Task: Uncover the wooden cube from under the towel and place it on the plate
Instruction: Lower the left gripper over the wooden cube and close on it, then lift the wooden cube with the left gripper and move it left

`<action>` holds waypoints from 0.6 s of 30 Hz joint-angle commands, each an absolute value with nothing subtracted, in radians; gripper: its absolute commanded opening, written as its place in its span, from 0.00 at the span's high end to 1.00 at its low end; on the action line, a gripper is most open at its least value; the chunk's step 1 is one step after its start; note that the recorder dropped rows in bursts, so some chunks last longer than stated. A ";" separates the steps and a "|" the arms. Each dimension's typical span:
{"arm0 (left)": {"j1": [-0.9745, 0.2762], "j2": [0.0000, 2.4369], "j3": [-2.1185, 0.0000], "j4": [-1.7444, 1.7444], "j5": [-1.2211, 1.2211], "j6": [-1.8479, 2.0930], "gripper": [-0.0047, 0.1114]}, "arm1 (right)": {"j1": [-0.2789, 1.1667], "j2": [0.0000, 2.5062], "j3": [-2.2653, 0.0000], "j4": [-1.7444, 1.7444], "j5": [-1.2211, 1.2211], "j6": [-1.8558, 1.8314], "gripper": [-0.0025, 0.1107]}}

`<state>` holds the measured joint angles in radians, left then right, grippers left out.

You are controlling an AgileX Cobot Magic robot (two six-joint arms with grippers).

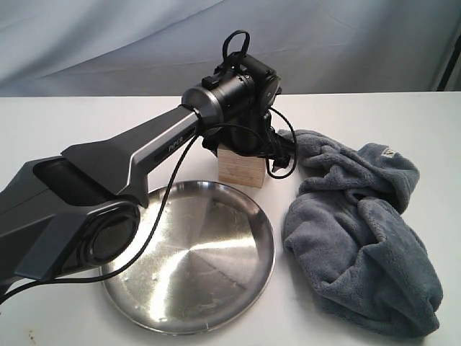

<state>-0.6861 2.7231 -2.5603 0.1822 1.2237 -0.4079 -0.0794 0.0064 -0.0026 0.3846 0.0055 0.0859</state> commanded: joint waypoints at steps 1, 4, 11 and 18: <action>-0.686 2.726 -2.561 0.170 1.221 -0.406 0.14 | -0.079 0.000 0.000 0.390 0.017 0.090 0.95; -0.686 2.726 -2.561 0.170 1.221 -0.406 0.31 | -0.079 0.000 0.000 0.390 0.017 0.090 0.95; -0.686 2.726 -2.561 0.175 1.221 -0.406 0.77 | -0.079 0.000 0.000 0.390 0.017 0.090 0.95; -0.686 2.722 -2.586 0.166 1.221 -0.406 0.96 | -0.079 0.000 0.000 0.390 0.017 0.090 0.95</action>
